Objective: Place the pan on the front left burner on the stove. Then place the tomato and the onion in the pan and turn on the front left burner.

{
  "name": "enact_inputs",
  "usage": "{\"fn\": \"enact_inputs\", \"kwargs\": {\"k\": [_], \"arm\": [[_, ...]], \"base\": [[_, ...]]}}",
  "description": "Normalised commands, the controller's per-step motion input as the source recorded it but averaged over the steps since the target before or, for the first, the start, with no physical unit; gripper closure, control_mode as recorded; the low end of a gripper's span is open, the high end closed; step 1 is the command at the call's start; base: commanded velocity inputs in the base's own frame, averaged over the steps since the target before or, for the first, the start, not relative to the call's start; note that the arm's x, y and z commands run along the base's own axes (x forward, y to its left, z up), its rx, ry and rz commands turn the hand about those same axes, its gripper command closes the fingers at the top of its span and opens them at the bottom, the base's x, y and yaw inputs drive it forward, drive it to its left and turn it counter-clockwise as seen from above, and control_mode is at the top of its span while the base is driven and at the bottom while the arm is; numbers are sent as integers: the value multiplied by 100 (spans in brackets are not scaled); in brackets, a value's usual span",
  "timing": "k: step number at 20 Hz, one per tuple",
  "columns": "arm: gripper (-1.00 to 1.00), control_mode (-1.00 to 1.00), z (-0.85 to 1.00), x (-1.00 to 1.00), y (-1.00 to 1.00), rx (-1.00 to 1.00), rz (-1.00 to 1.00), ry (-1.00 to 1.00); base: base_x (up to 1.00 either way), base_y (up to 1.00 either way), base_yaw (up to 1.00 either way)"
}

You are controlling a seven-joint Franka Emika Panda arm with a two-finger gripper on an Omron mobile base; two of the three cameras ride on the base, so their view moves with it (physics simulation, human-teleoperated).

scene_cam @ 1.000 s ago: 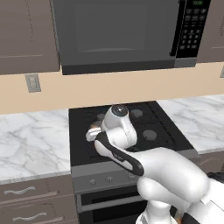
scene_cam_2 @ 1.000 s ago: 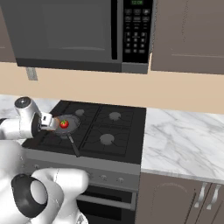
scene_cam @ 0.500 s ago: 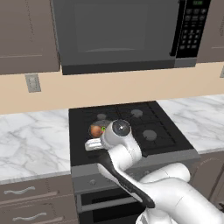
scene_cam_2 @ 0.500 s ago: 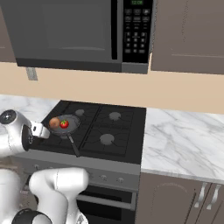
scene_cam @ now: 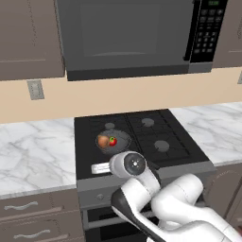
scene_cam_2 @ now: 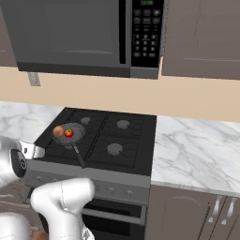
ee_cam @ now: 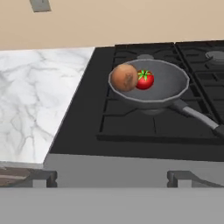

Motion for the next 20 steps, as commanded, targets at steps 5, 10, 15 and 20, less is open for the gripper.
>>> {"fn": "enact_inputs", "kwargs": {"k": [5,10,15,20], "arm": [[-100,-100,6,-46,11,0,0,-17],[-100,-100,3,-36,14,2,0,-19],[-100,-100,3,-24,12,3,0,-18],[-100,-100,1,-39,0,7,0,-17]], "base": [[0,0,0],[0,0,0],[0,0,0],[0,0,0]]}}
